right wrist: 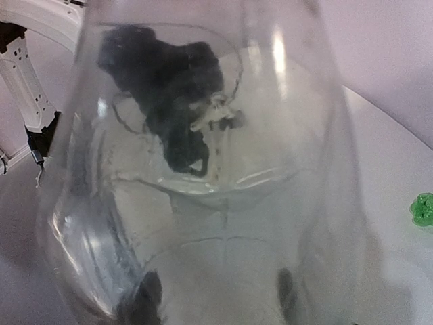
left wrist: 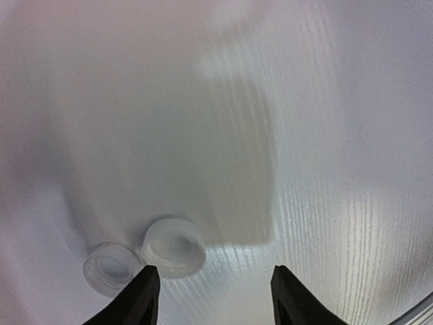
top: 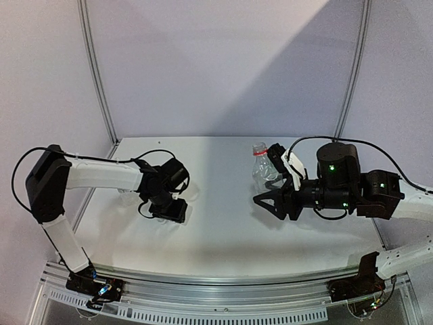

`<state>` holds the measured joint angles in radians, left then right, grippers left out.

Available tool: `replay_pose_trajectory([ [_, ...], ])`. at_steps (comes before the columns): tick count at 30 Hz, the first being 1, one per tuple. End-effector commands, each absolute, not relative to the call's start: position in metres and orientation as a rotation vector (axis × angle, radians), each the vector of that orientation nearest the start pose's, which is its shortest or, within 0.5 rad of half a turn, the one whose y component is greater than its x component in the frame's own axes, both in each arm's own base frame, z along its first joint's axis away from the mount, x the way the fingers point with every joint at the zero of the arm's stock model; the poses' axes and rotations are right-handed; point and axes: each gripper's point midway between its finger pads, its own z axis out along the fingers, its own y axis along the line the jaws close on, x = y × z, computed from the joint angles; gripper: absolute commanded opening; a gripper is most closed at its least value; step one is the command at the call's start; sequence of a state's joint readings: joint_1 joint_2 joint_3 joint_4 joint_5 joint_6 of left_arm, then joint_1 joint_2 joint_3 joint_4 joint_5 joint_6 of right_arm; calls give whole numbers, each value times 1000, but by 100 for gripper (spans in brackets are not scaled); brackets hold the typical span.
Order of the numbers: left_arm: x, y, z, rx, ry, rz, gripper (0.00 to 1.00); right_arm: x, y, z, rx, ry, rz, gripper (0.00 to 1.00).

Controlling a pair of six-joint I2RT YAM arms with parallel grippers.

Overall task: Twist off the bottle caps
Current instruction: Place the bottle cap at the center of the board, then pass from the right arm to the left

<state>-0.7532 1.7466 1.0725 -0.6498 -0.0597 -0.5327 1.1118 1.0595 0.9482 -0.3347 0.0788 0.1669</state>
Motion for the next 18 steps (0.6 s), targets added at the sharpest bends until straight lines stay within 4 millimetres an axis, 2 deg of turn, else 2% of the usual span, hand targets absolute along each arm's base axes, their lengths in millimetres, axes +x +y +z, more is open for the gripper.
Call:
replay_pose_trajectory([
  [1,281,-247,65,278,2808,-227,58,174,317,262,-922,1894,686,0],
  [5,289,-255,99,259,2742,-282,59,173,316,262,-923,1893,681,0],
  [10,290,-260,143,247,2649,-368,60,173,313,261,-918,1894,681,0],
  [18,265,-266,208,250,2476,-568,60,172,314,262,-912,1888,696,0],
])
